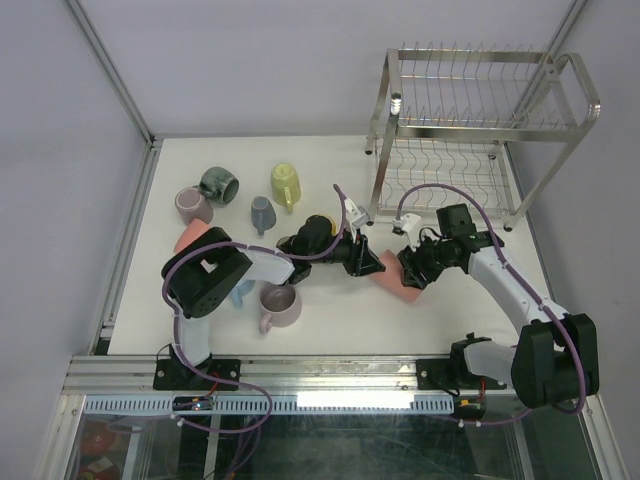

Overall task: Load the cups into the dish rack
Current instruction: Pick up the cup at the center of the board.

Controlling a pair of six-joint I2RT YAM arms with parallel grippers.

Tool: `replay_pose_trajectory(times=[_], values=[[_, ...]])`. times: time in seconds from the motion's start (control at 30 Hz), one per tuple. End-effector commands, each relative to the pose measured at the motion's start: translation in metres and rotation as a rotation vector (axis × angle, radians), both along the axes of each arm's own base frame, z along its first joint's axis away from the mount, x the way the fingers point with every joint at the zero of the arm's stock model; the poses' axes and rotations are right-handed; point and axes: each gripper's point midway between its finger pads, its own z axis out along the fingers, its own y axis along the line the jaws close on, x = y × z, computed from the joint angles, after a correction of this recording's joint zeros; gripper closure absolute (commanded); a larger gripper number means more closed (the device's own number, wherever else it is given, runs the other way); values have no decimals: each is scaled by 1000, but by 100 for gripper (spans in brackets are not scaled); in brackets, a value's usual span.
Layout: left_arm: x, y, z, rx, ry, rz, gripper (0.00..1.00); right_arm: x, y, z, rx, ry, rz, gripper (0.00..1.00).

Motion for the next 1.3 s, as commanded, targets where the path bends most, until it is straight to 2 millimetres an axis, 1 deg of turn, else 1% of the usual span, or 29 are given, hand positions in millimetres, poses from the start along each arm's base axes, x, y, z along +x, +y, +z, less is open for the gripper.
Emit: replay_pose_trajectory(times=[0.0,0.23,0.33,0.37,0.47,0.53,0.57,0.7,0.77,0.83,0.9,0.93,0.97,1.03,1.13,1.17,1.2,1.27], values=[[-10,-10,13,-50,-19,-41,70,-13,2,-5,2,35,31,48],[-18,-11,9,-60,13,-67,68,-14,3,-2,11,23,34,48],[-21,-11,11,-85,26,-74,70,-14,3,0,14,17,34,48],[-22,-11,12,-95,30,-79,73,-14,4,0,15,16,34,48],[-26,-11,13,-110,40,-92,90,-14,4,2,21,12,36,48],[-27,-10,17,-118,38,-92,98,-13,5,4,26,5,37,48],[-27,-10,19,-123,31,-87,100,-14,6,5,30,3,38,48],[-28,-3,35,-135,-28,-70,100,-16,11,16,70,-16,52,46],[-30,1,40,-117,-72,-63,100,-16,16,27,104,-45,61,45],[-31,5,44,-76,-126,-59,100,-18,23,44,158,-81,84,43],[-30,11,42,0,-168,-49,100,-23,30,61,217,-107,128,40],[-29,12,48,15,-213,-48,100,-28,34,69,243,-110,157,40],[-30,16,45,65,-229,-47,100,-31,37,77,265,-111,187,40],[-28,24,48,139,-297,-43,100,-36,42,94,298,-107,229,39],[-27,34,57,240,-389,-44,100,-41,49,128,346,-137,285,38],[-26,38,59,274,-420,-43,100,-42,50,136,354,-148,300,38],[-27,42,60,311,-443,-48,100,-44,50,143,357,-166,320,37],[-27,48,65,369,-490,-57,100,-47,50,149,355,-203,366,36]])
